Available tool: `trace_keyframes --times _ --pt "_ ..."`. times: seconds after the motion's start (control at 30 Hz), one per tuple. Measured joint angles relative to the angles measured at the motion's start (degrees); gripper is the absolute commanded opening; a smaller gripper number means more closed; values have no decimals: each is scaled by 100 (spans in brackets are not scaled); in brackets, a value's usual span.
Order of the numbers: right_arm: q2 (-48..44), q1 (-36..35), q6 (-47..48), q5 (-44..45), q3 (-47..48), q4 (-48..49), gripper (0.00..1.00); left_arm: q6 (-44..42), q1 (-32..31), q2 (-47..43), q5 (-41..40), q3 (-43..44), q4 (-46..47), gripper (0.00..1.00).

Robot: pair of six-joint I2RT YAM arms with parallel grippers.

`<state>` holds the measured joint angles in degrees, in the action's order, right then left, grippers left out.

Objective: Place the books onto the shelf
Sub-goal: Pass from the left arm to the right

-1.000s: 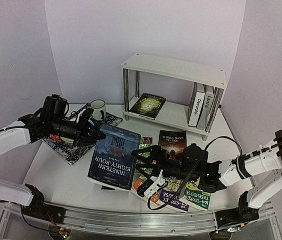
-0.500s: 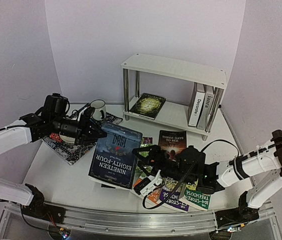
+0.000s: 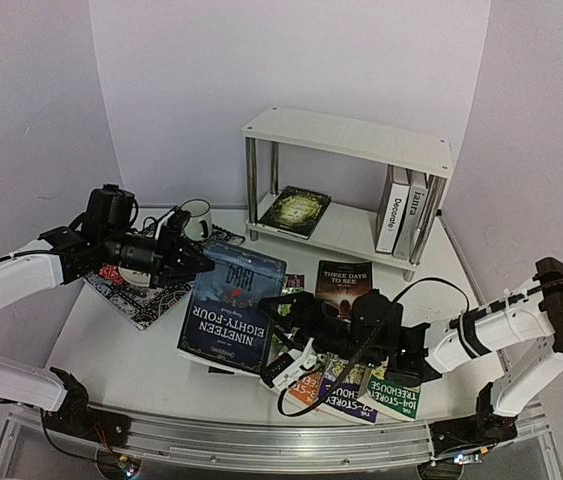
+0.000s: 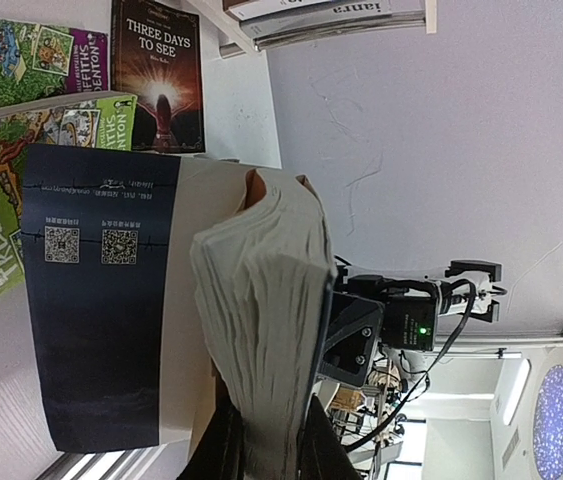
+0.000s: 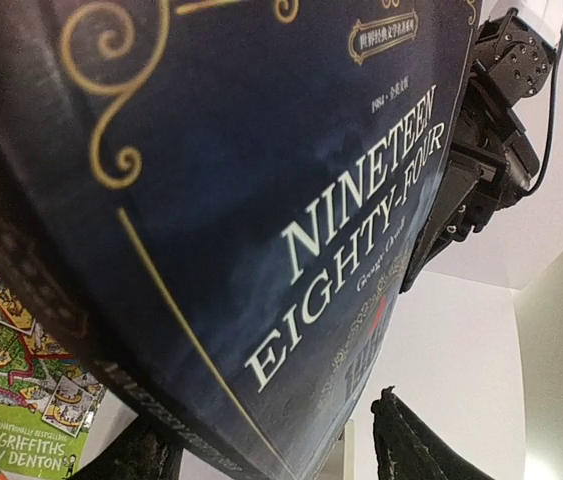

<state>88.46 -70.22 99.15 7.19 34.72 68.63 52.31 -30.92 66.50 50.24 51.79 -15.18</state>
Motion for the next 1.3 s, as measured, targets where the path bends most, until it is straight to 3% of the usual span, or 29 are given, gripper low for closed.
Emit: trace_keyframes --times 0.17,0.27,0.33,0.47,0.53,0.63,0.87,1.0,1.3 --pt "60 -1 18 -76 102 22 21 38 0 0 80 -1 158 1" --pt "60 -2 15 -111 102 46 0 49 11 0 103 -7 199 9" --pt "56 -7 -31 -157 102 69 0 43 22 0 109 -7 199 22" --pt "-25 -16 -85 -170 35 70 0 6 23 -8 103 -10 265 58" --pt "-103 -23 -157 -155 -35 42 0 -41 22 -22 66 -16 332 71" --pt "-205 -24 -293 -53 -130 -56 0 -212 22 -82 -113 -17 347 80" --pt "-471 -50 -1023 590 -150 -1462 0 -540 22 -359 -625 -27 364 96" --pt "-589 -50 -1567 1123 55 -2311 0 -664 22 -492 -910 -178 361 96" --pt "-152 -59 -2703 2901 1493 -3727 0 -1035 21 -1136 -1729 -619 252 95"
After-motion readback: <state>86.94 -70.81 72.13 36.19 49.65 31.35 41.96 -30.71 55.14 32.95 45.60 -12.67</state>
